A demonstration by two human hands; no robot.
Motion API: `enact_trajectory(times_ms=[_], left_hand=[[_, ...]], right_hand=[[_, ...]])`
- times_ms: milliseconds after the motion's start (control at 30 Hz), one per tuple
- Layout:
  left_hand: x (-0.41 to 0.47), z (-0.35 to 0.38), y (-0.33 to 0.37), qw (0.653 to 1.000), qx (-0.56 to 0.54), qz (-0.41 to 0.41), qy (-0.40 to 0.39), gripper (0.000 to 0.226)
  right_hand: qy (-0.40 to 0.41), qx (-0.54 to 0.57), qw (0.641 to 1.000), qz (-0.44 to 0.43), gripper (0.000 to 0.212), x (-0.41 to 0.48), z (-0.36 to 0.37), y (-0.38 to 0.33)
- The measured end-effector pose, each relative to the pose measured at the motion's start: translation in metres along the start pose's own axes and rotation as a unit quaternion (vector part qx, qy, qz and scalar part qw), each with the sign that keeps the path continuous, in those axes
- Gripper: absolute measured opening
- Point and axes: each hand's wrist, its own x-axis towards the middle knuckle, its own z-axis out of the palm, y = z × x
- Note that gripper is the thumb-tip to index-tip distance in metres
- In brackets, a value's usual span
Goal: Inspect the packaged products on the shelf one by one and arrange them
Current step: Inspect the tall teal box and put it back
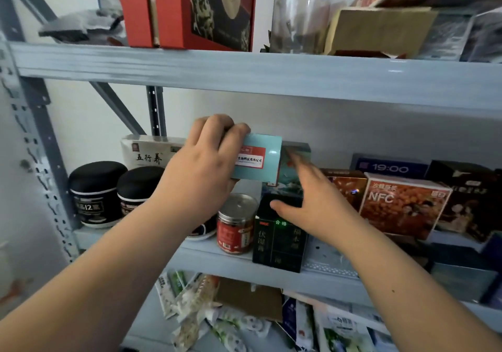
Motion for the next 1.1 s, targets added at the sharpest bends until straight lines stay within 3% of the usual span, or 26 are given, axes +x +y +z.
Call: enact_trajectory(times_ms=[167, 300, 400, 467, 567, 633, 767, 900, 967, 1100], left_hand=[[-0.035, -0.051, 0.025, 1.000, -0.019, -0.017, 0.015, 0.078], [-0.057, -0.093, 0.027, 0.993, -0.095, -0.073, 0.003, 0.080], [-0.076, -0.116, 0.014, 0.978, -0.159, -0.132, -0.005, 0.083], [-0.090, -0.122, 0.004, 0.938, -0.284, -0.199, 0.020, 0.082], [-0.112, -0.125, -0.006, 0.780, -0.525, -0.329, 0.089, 0.069], [-0.131, -0.123, -0.016, 0.723, -0.563, -0.389, 0.094, 0.050], [-0.177, -0.119, -0.037, 0.720, -0.547, -0.427, -0.006, 0.027], [-0.210, -0.128, -0.065, 0.701, -0.583, -0.388, -0.132, 0.053], [-0.224, -0.130, -0.079, 0.684, -0.595, -0.377, -0.190, 0.068], [-0.252, -0.124, -0.093, 0.637, -0.616, -0.420, -0.196, 0.061]], right_hand=[[0.019, 0.080, 0.996, -0.018, 0.111, -0.007, 0.006, -0.008], [0.031, 0.204, 0.976, -0.071, 0.085, -0.023, 0.009, -0.029], [-0.013, 0.265, 0.960, -0.086, 0.072, -0.044, 0.017, -0.047], [-0.031, 0.308, 0.949, -0.063, 0.063, -0.057, 0.030, -0.055], [-0.039, 0.374, 0.927, 0.000, 0.064, -0.077, 0.059, -0.072], [-0.026, 0.413, 0.909, 0.041, 0.068, -0.087, 0.081, -0.086], [-0.018, 0.485, 0.866, 0.121, 0.052, -0.106, 0.127, -0.114], [-0.007, 0.525, 0.834, 0.170, 0.040, -0.125, 0.161, -0.144], [0.005, 0.544, 0.816, 0.198, 0.045, -0.132, 0.173, -0.158], [0.039, 0.553, 0.800, 0.229, 0.069, -0.142, 0.190, -0.181]])
